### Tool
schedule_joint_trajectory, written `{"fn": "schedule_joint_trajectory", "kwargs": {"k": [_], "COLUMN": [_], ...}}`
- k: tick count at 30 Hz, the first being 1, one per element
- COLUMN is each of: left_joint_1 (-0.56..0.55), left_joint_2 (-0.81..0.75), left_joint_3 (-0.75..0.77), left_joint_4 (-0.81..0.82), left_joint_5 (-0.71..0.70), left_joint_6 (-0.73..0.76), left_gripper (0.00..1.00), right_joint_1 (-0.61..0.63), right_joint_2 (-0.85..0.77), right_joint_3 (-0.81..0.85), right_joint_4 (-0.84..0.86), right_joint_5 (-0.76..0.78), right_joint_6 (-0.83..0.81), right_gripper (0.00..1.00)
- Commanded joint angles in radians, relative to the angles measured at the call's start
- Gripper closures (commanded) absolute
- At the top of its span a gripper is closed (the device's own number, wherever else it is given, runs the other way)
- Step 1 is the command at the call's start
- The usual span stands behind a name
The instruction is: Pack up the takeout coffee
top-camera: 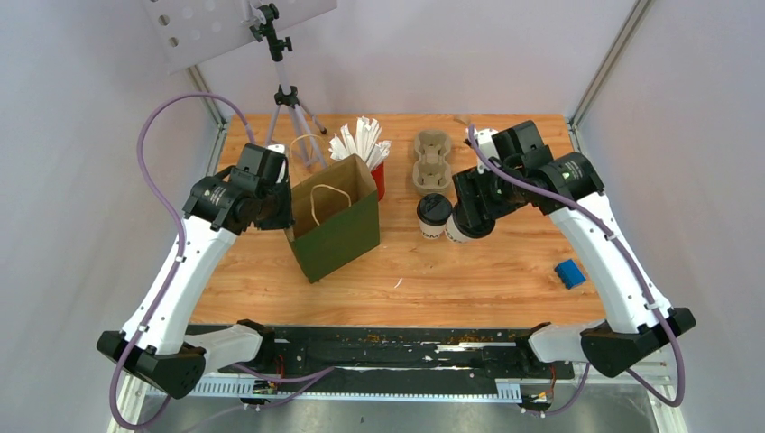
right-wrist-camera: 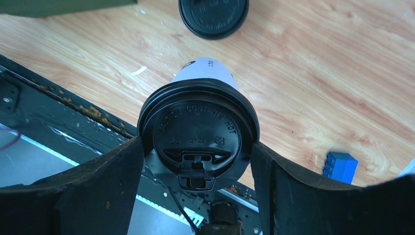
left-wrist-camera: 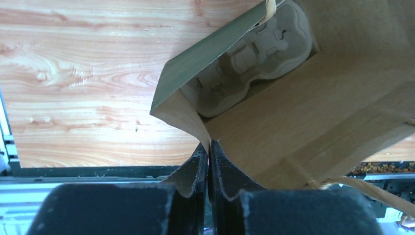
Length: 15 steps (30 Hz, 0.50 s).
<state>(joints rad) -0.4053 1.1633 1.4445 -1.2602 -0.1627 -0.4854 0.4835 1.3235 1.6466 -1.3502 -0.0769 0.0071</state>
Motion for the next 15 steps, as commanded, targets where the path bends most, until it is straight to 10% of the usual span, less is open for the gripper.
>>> {"fn": "schedule_joint_trajectory", "kwargs": {"k": [1, 15], "left_joint_1": [0.003, 0.003], "left_joint_2": [-0.031, -0.111], "left_joint_3": [0.012, -0.023], "left_joint_4": [0.042, 0.073], "left_joint_5": [0.075, 0.500], "left_joint_6": [0.072, 0.255], "left_gripper": [0.94, 1.00], "right_joint_1": [0.005, 0.008], "right_joint_2": [-0.003, 0.040], "right_joint_3": [0.126, 0.335], "right_joint_4": [0.009, 0.053], "right_joint_5": [-0.039, -0.163], "right_joint_6": [0.046, 0.073], "right_gripper": [0.25, 0.27]}}
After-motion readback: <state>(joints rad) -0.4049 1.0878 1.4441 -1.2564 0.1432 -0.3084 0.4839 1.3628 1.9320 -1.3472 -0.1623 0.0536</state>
